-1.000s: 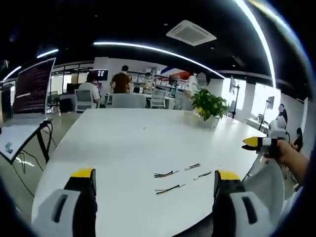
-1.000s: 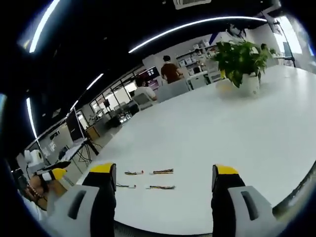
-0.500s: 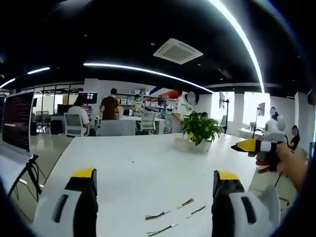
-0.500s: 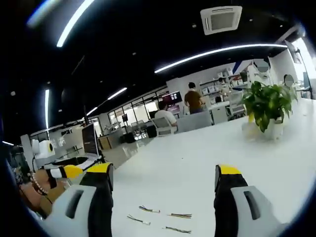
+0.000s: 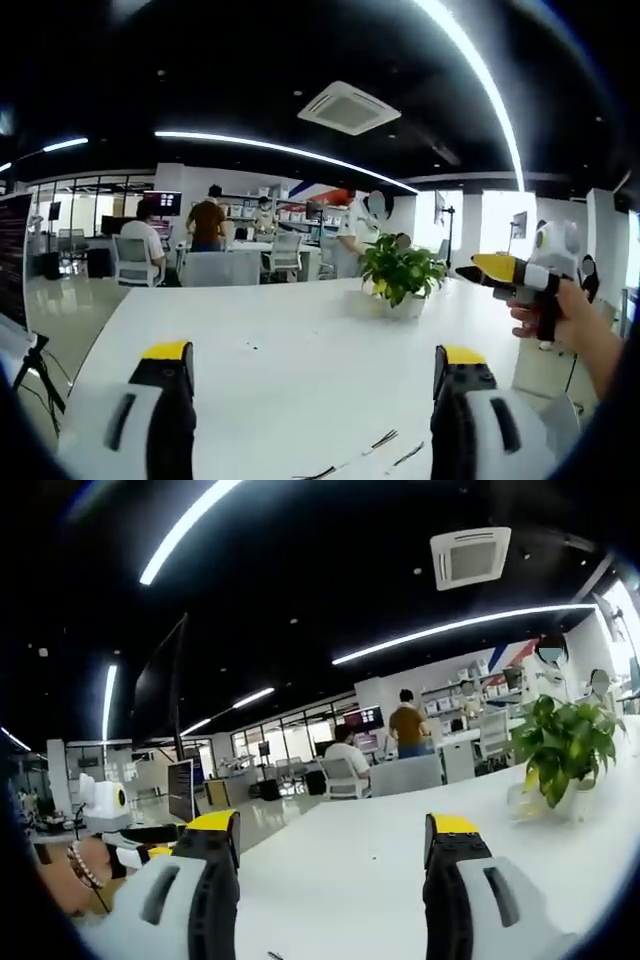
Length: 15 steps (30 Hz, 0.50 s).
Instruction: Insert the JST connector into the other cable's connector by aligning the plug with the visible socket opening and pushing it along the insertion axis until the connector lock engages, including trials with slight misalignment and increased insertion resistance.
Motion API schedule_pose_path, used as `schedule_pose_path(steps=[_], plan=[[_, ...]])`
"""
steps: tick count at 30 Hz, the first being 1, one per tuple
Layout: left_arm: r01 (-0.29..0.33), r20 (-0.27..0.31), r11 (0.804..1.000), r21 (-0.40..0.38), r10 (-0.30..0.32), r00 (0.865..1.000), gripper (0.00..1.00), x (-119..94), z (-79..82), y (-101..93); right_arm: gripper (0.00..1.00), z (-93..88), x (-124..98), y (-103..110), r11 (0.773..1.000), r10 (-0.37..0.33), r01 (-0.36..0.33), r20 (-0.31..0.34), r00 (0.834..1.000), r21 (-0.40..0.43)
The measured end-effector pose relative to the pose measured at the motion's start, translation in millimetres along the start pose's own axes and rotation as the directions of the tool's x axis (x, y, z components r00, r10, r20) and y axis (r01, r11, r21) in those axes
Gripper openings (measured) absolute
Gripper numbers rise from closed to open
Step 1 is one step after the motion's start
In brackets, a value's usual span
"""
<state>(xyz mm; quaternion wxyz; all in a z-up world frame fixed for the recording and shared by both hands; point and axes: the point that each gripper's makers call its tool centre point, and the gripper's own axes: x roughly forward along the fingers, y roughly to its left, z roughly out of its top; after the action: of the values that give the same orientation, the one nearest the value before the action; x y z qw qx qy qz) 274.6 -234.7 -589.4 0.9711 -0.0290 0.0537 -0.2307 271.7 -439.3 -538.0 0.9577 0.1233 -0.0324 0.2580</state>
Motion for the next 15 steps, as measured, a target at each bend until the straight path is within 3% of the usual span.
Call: schedule_pose_path(steps=[5,8,11,15], plan=[[-0.003,-0.008,1.000,0.007,0.003,1.000,0.99,21.0,-17.0,14.8,0.68,-13.0,16.6,-14.3,1.000,-0.001,0.001,-0.009,1.000,-0.005],[0.003,-0.067,1.000,0.001,-0.003,0.998,0.99,36.3,-42.2,25.0,0.65,-26.2,28.6,-19.5,1.000,0.021,-0.022,-0.024,0.999,-0.013],[0.023,-0.089,0.999,0.027,-0.020,0.996,0.99,48.0,-60.7,31.0,0.62,-37.8,39.0,-21.1,0.997,0.069,-0.070,-0.026,0.997,-0.026],[0.120,-0.097,0.989,0.088,-0.112,0.989,0.99,59.7,-79.2,27.1,0.57,-64.2,52.6,-25.2,0.988,0.141,-0.146,-0.091,0.986,-0.051]])
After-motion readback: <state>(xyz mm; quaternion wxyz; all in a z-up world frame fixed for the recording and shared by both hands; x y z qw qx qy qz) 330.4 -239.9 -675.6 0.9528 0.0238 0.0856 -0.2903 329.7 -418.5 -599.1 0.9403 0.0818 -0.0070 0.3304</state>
